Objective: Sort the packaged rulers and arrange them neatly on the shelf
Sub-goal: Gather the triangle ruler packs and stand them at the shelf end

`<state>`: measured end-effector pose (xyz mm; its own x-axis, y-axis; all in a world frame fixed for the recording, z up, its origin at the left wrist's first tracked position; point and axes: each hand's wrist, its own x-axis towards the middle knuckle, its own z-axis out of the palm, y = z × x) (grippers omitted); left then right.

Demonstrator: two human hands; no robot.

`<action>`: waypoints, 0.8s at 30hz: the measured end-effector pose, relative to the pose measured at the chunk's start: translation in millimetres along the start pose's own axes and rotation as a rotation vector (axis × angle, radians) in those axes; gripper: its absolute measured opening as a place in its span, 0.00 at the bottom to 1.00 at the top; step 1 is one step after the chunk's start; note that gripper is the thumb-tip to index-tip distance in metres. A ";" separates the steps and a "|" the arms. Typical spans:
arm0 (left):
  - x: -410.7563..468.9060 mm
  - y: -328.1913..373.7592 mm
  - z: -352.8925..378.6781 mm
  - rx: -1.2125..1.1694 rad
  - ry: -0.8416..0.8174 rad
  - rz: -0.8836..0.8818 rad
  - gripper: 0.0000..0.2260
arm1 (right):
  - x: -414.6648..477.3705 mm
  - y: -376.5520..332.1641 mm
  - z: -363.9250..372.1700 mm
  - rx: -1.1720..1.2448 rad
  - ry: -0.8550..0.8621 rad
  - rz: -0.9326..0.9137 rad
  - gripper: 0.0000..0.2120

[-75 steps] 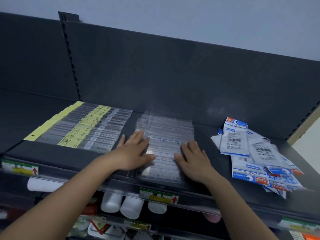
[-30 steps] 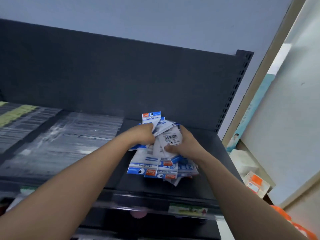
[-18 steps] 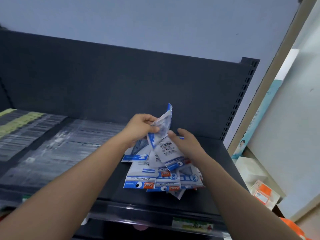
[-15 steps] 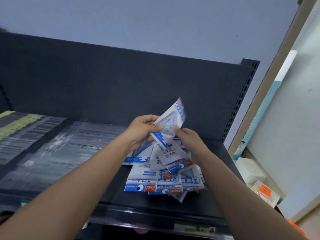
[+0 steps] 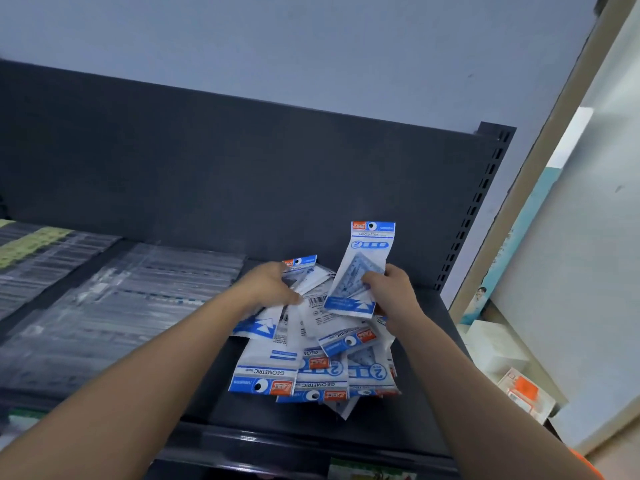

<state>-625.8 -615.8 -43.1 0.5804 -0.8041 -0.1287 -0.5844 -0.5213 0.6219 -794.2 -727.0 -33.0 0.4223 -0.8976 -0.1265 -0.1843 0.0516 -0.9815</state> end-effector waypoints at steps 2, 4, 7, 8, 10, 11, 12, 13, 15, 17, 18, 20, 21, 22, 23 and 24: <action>-1.9 4.7 -5.3 0.027 0.088 0.054 0.07 | -0.1 0.6 0.3 -0.015 -0.041 0.015 0.04; -4.7 12.0 -11.0 0.025 0.106 0.083 0.10 | -0.4 0.4 -0.5 -0.024 -0.074 0.031 0.03; -7.4 20.4 -16.8 -0.112 0.226 0.055 0.10 | 0.2 0.8 -3.2 -0.018 -0.117 0.040 0.03; -6.3 22.4 -16.3 -0.139 0.319 0.058 0.11 | 0.5 0.7 -3.7 -0.017 -0.124 0.036 0.03; -6.2 31.3 -12.6 -0.230 0.426 0.094 0.11 | 0.6 -0.2 -3.4 -0.013 -0.136 0.019 0.04; -6.4 37.4 -8.8 -0.320 0.417 0.115 0.12 | -0.3 -1.2 -2.9 -0.015 -0.149 0.008 0.04; -7.6 44.4 -4.1 -0.429 0.371 0.137 0.12 | -1.4 -2.3 -2.1 -0.014 -0.165 0.001 0.05; -9.3 50.9 1.9 -0.541 0.283 0.149 0.11 | -2.8 -3.7 -1.3 0.002 -0.180 0.001 0.06; -14.1 62.1 12.1 -0.722 0.026 0.139 0.17 | -4.2 -4.9 -1.1 0.066 -0.199 0.018 0.08; -13.6 66.2 18.0 -0.835 -0.208 0.108 0.26 | -3.4 -4.6 -2.0 0.132 -0.190 0.064 0.10; -10.7 64.5 22.1 -0.877 -0.293 0.113 0.26 | -2.4 -3.9 -2.7 0.156 -0.192 0.093 0.13; -7.2 61.1 31.2 -0.950 -0.412 0.136 0.17 | 0.8 -3.2 -3.3 0.153 -0.215 0.131 0.26; -6.3 60.5 35.6 -0.981 -0.422 0.132 0.14 | 1.0 -3.0 -3.1 0.141 -0.237 0.129 0.30; -6.0 60.7 38.8 -0.978 -0.408 0.135 0.14 | 1.0 -2.5 -2.2 0.130 -0.254 0.116 0.29; -4.0 59.3 41.5 -0.950 -0.382 0.154 0.16 | -0.8 -2.6 -2.3 0.110 -0.270 0.093 0.25; -5.4 59.9 41.4 -0.904 -0.352 0.178 0.20 | -0.5 -1.8 -3.6 0.071 -0.280 0.059 0.17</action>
<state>-687.5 -654.4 -37.1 0.2383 -0.9652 -0.1075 0.0922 -0.0877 0.9919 -797.3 -728.3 -30.7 0.6432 -0.7368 -0.2083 -0.1569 0.1394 -0.9777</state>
